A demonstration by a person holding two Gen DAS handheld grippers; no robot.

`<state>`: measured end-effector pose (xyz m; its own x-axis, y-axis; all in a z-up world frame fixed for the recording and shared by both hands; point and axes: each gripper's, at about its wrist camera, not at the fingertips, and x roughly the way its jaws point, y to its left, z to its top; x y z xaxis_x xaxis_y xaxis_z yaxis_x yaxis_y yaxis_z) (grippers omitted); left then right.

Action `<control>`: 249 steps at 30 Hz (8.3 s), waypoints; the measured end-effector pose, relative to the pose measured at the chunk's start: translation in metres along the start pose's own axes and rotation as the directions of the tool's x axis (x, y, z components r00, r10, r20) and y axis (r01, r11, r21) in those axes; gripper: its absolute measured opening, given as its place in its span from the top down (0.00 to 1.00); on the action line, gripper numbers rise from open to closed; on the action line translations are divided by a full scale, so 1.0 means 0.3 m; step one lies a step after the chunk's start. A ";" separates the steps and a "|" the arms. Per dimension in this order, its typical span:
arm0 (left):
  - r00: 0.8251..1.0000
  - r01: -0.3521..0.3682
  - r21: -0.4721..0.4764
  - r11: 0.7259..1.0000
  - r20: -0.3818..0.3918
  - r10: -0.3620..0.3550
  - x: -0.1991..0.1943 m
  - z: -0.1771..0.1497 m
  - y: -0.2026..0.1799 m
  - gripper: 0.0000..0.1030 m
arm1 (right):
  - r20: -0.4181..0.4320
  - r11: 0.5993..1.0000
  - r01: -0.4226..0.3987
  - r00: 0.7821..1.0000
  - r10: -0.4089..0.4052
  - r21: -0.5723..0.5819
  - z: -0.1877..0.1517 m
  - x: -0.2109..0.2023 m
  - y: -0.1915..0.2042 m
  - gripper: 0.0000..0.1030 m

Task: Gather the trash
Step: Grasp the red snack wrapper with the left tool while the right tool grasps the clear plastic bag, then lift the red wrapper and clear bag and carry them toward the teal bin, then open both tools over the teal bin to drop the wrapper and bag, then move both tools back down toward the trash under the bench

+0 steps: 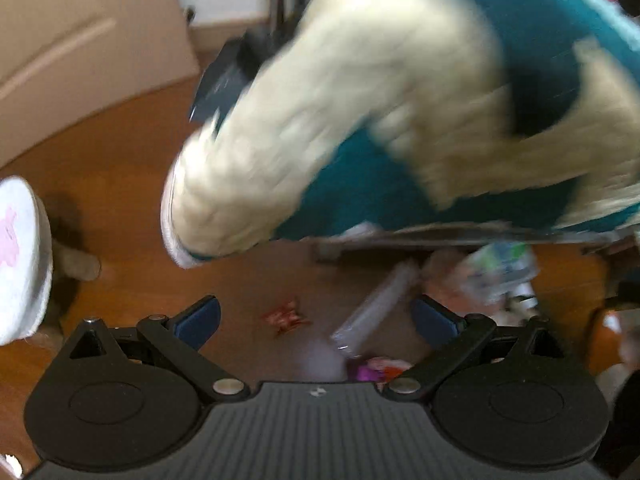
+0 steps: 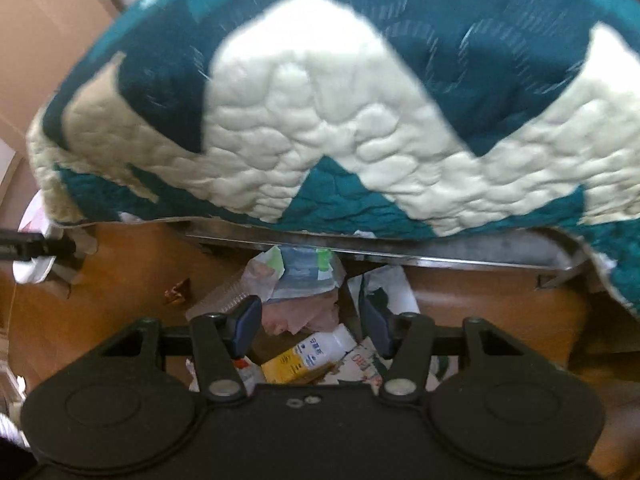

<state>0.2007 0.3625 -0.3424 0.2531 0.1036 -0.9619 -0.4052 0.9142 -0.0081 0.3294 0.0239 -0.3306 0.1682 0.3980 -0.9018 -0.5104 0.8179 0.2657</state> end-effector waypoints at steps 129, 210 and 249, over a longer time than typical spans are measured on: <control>0.882 0.277 0.493 0.825 0.210 -0.421 -0.962 -0.105 -0.826 0.70 | 0.448 0.977 0.174 0.869 -0.210 0.119 -0.283 -1.181 -0.048 0.97; 0.721 0.262 0.759 0.596 0.256 -0.644 -1.681 -0.193 -1.751 0.43 | 0.591 0.897 0.342 0.675 -0.441 0.279 -0.414 -1.936 -0.365 0.59; 0.969 0.164 0.254 0.953 0.140 -0.204 -0.368 -0.050 -0.679 0.09 | 0.168 1.000 0.008 0.986 -0.005 -0.016 -0.154 -0.422 -0.058 0.51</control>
<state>0.2419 0.1590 -0.2387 0.4504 -0.0311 -0.8923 -0.1217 0.9879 -0.0959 0.2780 -0.0600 -0.2369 0.3101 0.4578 -0.8332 -0.5224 0.8143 0.2530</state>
